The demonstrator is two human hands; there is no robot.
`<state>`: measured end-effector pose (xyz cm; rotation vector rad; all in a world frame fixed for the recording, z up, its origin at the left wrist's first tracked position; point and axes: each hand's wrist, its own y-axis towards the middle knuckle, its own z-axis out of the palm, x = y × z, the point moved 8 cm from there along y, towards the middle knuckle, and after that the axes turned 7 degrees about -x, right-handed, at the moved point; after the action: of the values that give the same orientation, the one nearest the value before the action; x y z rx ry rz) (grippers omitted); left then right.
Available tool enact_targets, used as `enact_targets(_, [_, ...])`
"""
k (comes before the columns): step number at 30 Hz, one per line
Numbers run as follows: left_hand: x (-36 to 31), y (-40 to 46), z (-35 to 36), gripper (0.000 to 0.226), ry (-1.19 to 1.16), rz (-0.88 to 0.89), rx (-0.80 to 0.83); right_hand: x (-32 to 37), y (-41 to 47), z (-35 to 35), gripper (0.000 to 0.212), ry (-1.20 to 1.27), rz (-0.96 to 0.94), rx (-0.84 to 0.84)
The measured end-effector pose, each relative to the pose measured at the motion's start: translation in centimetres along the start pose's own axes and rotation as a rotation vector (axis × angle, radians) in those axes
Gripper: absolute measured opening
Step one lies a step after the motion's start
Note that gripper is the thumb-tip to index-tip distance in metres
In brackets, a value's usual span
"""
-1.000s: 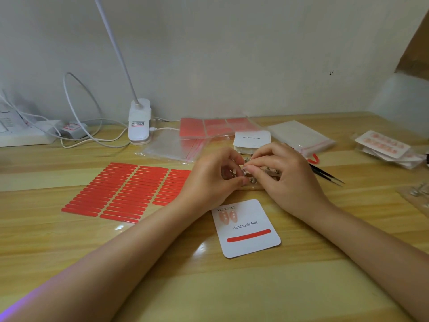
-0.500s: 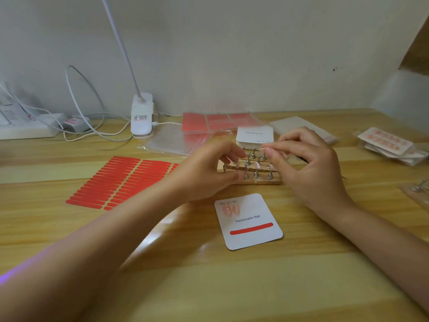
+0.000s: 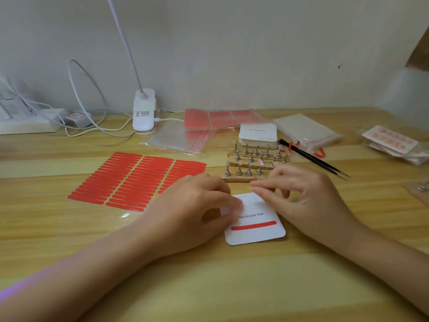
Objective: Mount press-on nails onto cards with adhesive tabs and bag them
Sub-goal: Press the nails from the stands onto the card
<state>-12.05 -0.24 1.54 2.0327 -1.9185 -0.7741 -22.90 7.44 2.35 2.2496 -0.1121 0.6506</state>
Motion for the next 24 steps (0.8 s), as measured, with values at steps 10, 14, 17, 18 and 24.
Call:
enact_targets(10, [0.4, -0.3, 0.3, 0.02, -0.027, -0.024, -0.007, 0.9, -0.8, 1.1, 0.015, -0.166, -0.108, 0.11])
enact_targets(14, [0.3, -0.2, 0.3, 0.024, -0.032, -0.014, -0.007, 1.1, -0.8, 1.2, 0.015, -0.215, -0.129, 0.132])
enact_targets(17, [0.3, -0.3, 0.3, 0.027, -0.033, -0.013, -0.006, 1.2, -0.9, 1.4, 0.015, -0.221, -0.128, 0.147])
enact_targets(18, [0.3, -0.3, 0.3, 0.026, -0.031, -0.013, -0.009, 1.2, -0.9, 1.4, 0.015, -0.224, -0.127, 0.153])
enact_targets(24, [0.3, -0.3, 0.2, 0.025, -0.027, -0.015, -0.012, 1.0, -0.9, 1.5, 0.017, -0.22, -0.103, 0.175])
